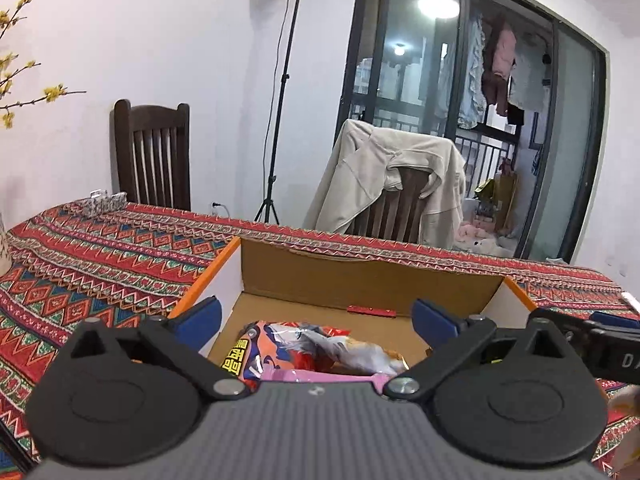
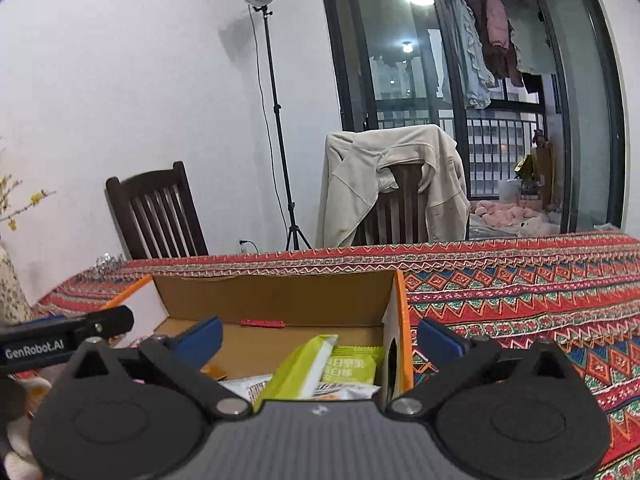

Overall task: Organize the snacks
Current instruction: 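Carry both held snacks over the box and open both grippers to drop them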

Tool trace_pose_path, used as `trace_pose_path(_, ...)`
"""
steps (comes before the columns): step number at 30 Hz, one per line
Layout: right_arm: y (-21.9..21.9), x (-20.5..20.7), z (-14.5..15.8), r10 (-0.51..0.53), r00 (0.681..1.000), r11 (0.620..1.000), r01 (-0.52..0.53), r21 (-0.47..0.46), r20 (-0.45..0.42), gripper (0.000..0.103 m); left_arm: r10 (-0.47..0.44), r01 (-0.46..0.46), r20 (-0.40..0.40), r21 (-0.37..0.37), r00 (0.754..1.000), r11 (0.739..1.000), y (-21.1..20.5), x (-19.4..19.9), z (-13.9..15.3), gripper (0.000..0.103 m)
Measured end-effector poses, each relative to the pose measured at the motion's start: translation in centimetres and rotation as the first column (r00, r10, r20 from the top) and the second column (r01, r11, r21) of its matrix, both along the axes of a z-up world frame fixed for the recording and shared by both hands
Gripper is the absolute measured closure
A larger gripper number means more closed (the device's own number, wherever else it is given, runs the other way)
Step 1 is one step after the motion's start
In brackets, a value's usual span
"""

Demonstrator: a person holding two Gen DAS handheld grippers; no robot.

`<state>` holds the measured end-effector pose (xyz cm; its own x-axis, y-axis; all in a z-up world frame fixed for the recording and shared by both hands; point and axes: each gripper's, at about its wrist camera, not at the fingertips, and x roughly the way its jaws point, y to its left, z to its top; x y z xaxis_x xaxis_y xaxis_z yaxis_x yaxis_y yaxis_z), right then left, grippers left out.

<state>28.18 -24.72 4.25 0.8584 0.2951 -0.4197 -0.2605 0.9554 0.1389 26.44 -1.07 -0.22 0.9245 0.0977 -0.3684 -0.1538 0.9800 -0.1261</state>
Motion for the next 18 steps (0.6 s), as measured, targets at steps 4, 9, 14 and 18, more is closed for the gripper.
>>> trace_pose_path(4,0.1,0.1,-0.2,-0.007,1.0,1.0,0.006,-0.011,-0.011,0.0,-0.002,0.002,-0.009,0.009,1.0,1.0,-0.1,0.2,0.0,0.0)
trace_pose_path(9,0.0,-0.1,0.0,-0.008,1.0,1.0,0.008,-0.011,-0.01,0.0,-0.006,0.006,0.0,-0.002,1.0,1.0,-0.2,-0.1,0.4,0.0)
trace_pose_path(14,0.0,-0.4,0.7,-0.023,1.0,0.999,0.023,-0.023,-0.017,0.0,0.009,-0.009,0.028,-0.003,1.0,1.0,-0.6,-1.2,1.9,0.0)
trace_pose_path(18,0.0,-1.2,2.0,-0.027,1.0,0.999,0.026,-0.032,-0.005,0.0,0.012,-0.012,0.041,-0.004,0.999,1.0,-0.6,-2.1,3.3,0.0)
